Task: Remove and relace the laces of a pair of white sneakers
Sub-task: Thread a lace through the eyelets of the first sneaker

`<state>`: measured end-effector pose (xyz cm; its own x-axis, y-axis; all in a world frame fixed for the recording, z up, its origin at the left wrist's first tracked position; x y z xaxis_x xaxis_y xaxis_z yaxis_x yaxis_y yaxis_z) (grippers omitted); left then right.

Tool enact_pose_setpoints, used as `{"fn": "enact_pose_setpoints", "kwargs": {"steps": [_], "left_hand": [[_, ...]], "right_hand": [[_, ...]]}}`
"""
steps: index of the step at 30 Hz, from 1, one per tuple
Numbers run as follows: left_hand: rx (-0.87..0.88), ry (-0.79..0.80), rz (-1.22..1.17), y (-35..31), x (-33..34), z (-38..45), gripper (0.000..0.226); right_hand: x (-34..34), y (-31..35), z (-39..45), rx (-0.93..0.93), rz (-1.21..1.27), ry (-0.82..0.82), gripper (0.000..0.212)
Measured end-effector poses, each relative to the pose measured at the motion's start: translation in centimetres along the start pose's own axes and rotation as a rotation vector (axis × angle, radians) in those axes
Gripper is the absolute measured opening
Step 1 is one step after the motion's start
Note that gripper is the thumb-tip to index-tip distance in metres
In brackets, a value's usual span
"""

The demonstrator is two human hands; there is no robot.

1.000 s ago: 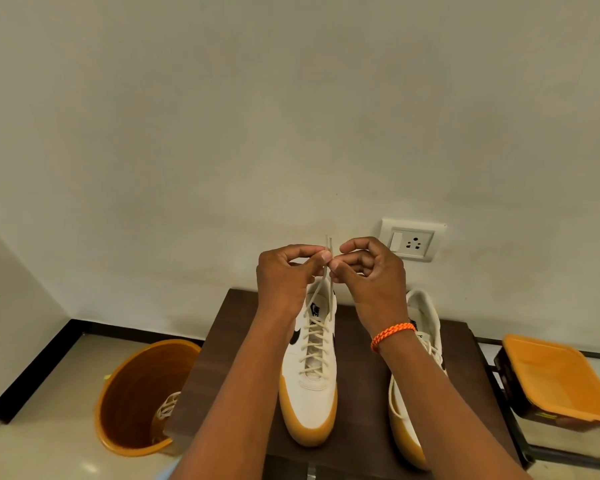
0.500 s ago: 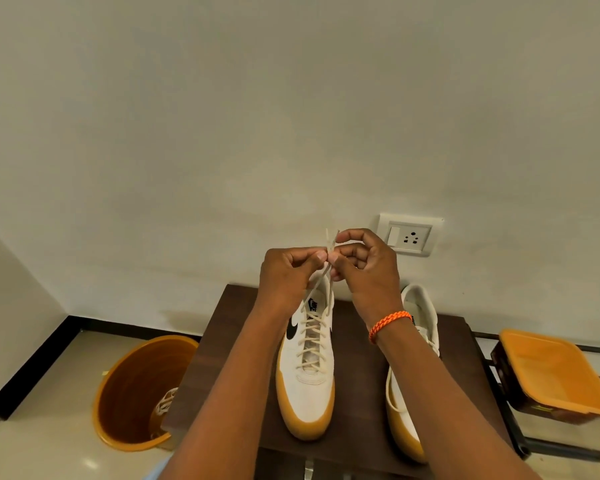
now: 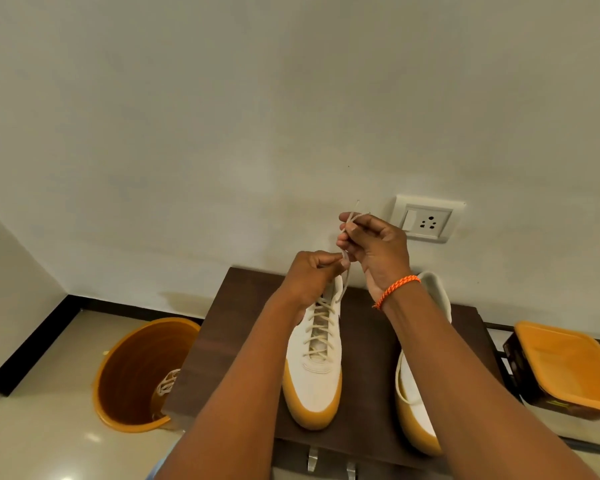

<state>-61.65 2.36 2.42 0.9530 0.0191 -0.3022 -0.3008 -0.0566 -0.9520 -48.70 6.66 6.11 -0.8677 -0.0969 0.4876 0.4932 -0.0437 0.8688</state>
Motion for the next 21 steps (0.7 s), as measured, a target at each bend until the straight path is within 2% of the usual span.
{"fn": "enact_pose_setpoints", "kwargs": {"steps": [7, 9, 10, 12, 14, 18, 21], "left_hand": [[-0.09, -0.003, -0.037, 3.4, -1.5, 1.0, 0.015], [-0.116, -0.113, 0.051, 5.1, -1.3, 1.9, 0.011], [-0.116, -0.192, 0.175, 5.9, -0.9, 2.6, 0.01], [-0.115, -0.3, 0.522, 6.1, -0.1, 3.1, 0.013], [-0.121, -0.334, 0.802, 5.8, 0.7, 3.0, 0.015], [-0.137, -0.347, 1.082, 5.3, 1.5, 2.6, 0.021], [-0.138, -0.281, 1.174, 5.4, 1.5, 2.8, 0.021]], "right_hand": [[-1.8, -1.8, 2.6, 0.001, 0.077, -0.022, 0.013], [-2.2, -3.1, 2.6, -0.004, 0.014, -0.029, 0.012], [-2.6, -3.9, 2.5, -0.009, -0.05, -0.042, 0.012], [-3.0, -5.3, 2.1, -0.05, -0.288, -0.057, 0.015], [-3.5, -7.1, 1.7, -0.126, -0.689, -0.014, 0.022], [-3.6, -9.7, 1.5, -0.105, -1.416, 0.107, 0.028], [-1.9, -8.9, 1.9, -0.051, -1.674, 0.205, 0.023]]}}
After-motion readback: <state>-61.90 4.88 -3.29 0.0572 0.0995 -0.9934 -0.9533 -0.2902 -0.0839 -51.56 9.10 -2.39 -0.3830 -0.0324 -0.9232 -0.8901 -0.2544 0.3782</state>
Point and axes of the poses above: each hand's wrist, its own z-axis towards the middle knuckle, its own x-axis out of the palm, y = z × x, the point moved 3 cm from there along z, towards the middle knuckle, and after that the axes turned 14 degrees about z, right-handed, at the moved point
